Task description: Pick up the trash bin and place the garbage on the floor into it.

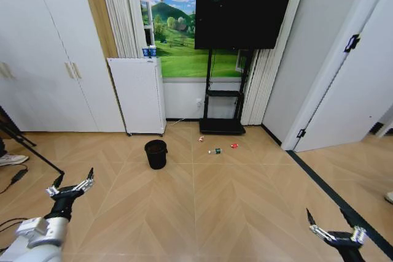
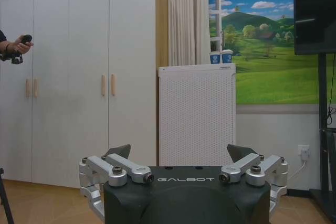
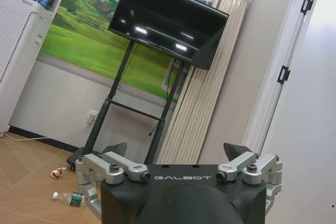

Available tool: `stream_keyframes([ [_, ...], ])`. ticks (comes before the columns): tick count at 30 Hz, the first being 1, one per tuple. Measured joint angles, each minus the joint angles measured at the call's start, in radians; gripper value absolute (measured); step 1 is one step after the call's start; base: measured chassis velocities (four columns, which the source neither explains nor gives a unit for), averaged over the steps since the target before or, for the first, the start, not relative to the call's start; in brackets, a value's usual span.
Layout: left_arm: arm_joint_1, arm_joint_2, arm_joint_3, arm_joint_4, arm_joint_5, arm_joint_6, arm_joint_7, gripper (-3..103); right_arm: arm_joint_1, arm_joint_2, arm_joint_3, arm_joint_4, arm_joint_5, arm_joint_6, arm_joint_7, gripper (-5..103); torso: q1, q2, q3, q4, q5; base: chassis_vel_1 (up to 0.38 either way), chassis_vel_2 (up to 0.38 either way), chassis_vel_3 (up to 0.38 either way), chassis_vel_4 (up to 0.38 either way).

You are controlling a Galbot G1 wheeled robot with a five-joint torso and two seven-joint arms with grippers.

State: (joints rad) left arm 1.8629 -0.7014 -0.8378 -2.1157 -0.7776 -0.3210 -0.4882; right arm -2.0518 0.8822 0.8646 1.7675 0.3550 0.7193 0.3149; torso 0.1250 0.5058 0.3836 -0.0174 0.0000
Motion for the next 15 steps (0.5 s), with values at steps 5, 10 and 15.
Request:
stream_keyframes([
  [5,0.000,0.000,0.000,0.000,0.000,0.000,0.000,100,0.000,0.000,0.000,0.000,0.000,0.000,0.000,100,0.000,0.000,0.000,0.0000,0.0000,-0.085,0.086,0.075,-0.093],
  [10,0.000,0.000,0.000,0.000,0.000,0.000,0.000,100,0.000,0.000,0.000,0.000,0.000,0.000,0.000,100,0.000,0.000,0.000,-0.0001,-0.0002,-0.174,0.153,0.186,-0.173],
  [15,0.000,0.000,0.000,0.000,0.000,0.000,0.000,100,0.000,0.000,0.000,0.000,0.000,0.000,0.000,100,0.000,0.000,0.000,0.0005,0.0000,-0.232,0.236,0.251,-0.237],
])
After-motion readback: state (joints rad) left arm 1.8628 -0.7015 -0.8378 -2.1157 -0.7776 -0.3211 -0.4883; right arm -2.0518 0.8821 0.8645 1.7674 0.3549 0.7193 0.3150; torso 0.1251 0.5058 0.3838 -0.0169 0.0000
